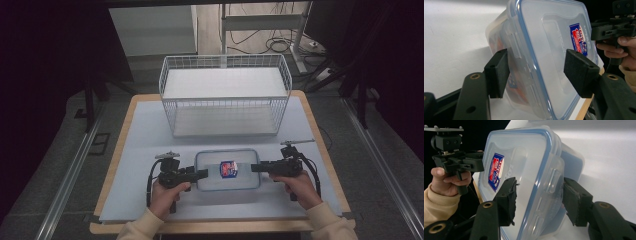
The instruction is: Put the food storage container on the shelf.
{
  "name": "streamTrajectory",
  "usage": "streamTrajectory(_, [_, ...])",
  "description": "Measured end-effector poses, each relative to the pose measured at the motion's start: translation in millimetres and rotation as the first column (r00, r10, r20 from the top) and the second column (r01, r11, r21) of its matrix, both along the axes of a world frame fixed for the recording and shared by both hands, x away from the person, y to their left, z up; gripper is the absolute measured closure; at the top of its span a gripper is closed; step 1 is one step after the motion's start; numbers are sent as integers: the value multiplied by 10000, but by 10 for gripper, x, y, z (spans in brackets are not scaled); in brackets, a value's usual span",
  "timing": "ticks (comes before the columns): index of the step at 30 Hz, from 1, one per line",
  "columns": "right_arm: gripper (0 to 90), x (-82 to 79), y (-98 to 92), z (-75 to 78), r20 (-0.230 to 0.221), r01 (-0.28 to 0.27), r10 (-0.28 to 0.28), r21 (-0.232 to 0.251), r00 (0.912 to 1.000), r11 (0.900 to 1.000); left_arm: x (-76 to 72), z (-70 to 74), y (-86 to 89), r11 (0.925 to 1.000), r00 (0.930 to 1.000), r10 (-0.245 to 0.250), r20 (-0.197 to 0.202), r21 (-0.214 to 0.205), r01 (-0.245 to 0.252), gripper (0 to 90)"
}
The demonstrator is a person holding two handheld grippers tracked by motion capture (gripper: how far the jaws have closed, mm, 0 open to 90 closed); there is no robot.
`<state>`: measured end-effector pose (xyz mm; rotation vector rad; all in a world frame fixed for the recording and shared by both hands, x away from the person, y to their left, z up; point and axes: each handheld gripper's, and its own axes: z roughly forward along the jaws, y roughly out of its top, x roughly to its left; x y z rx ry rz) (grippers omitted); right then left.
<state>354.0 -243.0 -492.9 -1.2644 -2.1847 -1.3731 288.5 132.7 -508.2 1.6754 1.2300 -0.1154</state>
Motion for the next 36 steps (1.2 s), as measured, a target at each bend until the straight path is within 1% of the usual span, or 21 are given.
streamTrajectory(6, [490, -65, 2, 28, 234, 73, -72, -61, 9997, 10000, -49, 14, -1, 9999, 9998, 118, 129, -32, -118, 411])
streamTrajectory(8, [495, -73, -2, 29, 229, 104, -103, -22, 9997, 9999, -56, 23, -1, 10000, 9998, 51, 175, 31, -51, 415])
streamTrajectory(12, [509, -89, -16, 36, 170, 193, -195, 120, 9997, 9997, -67, 36, -2, 9999, 9997, 112, 236, 36, -112, 427])
streamTrajectory(15, [512, -98, -16, 45, 263, 208, -211, 121, 9994, 9997, -72, 50, -9, 9998, 9995, 185, 265, 52, -187, 431])
streamTrajectory(18, [514, -106, -13, 54, 263, 269, -272, 146, 9993, 9995, -78, 64, -9, 9997, 9994, 209, 278, 102, -212, 435])
streamTrajectory(22, [517, -112, -6, 75, 344, 282, -286, 134, 9990, 9995, -90, 92, -21, 9992, 9988, 309, 383, 245, -318, 438])
streamTrajectory(24, [517, -118, -2, 86, 445, 305, -310, 119, 9985, 9995, -92, 96, -22, 9992, 9985, 337, 422, 198, -346, 441])
streamTrajectory(27, [517, -123, -5, 101, 488, 319, -325, 148, 9983, 9994, -89, 102, -12, 9994, 9987, 296, 414, 167, -303, 446])
streamTrajectory(29, [517, -126, -5, 108, 528, 335, -344, 172, 9980, 9993, -89, 110, -15, 9993, 9984, 358, 440, 81, -362, 446])
streamTrajectory(36, [518, -139, 1, 145, 752, 364, -384, 277, 9964, 9990, -97, 167, 0, 9991, 9972, 418, 613, 67, -423, 448])
